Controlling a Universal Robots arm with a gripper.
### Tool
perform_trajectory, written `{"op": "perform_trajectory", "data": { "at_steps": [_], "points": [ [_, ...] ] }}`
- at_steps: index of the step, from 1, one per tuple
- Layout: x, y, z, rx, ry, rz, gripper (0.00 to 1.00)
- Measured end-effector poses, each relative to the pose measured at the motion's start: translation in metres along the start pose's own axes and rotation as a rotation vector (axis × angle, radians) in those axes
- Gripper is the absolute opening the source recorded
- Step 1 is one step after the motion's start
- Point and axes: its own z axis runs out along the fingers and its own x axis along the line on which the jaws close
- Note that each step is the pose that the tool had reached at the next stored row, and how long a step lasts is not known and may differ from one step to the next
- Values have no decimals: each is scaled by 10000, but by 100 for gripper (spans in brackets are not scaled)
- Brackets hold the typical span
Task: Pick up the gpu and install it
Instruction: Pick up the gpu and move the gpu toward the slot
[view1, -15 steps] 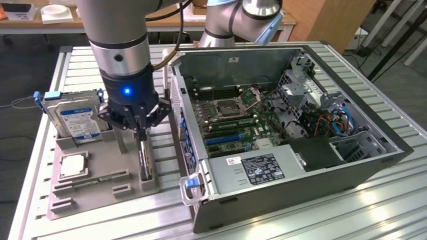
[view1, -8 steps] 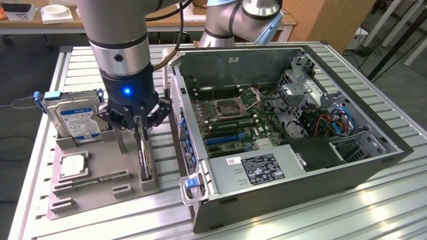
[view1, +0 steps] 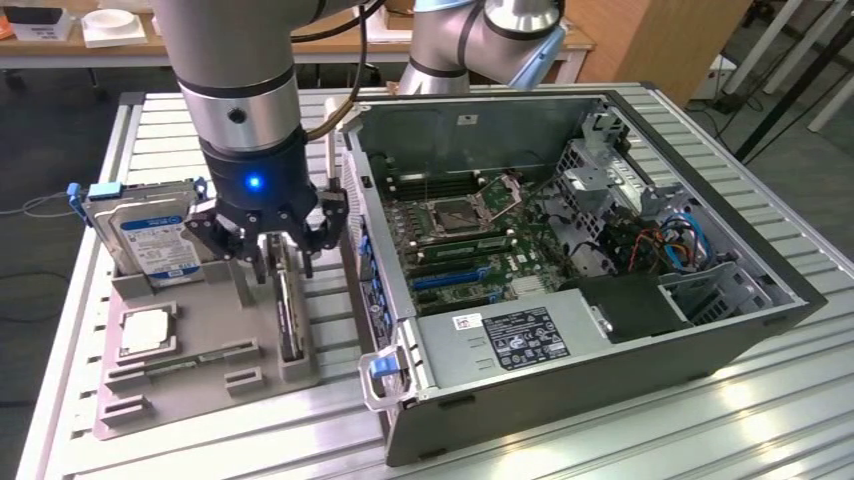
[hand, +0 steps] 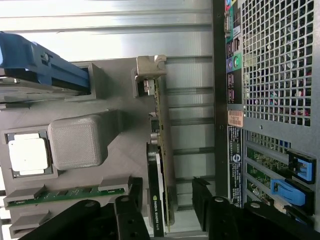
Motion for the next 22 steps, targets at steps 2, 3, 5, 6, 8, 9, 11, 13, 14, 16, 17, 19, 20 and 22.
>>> {"op": "perform_trajectory", "data": {
  "at_steps": [2,3,5,6,8,9,11,13,14,16,17,19,20,22],
  "points": [
    [0,0,0,0,0,0,58],
    [0,0,0,0,0,0,58],
    [0,0,1,0,-1,0,58],
    [0,0,1,0,1,-1,58],
    [0,0,3,1,0,0,58],
    [0,1,9,-3,-2,0,58],
    [1,1,19,-1,-1,-5,58],
    [1,1,28,0,0,-29,58],
    [2,1,33,-1,-1,-49,58],
    [2,2,42,-6,-4,-131,58],
    [2,3,46,-8,-5,-193,58],
    [3,6,55,-16,-11,-361,58],
    [4,7,58,-20,-13,-449,58],
    [6,9,67,-28,-18,-620,58]
  ]
}}
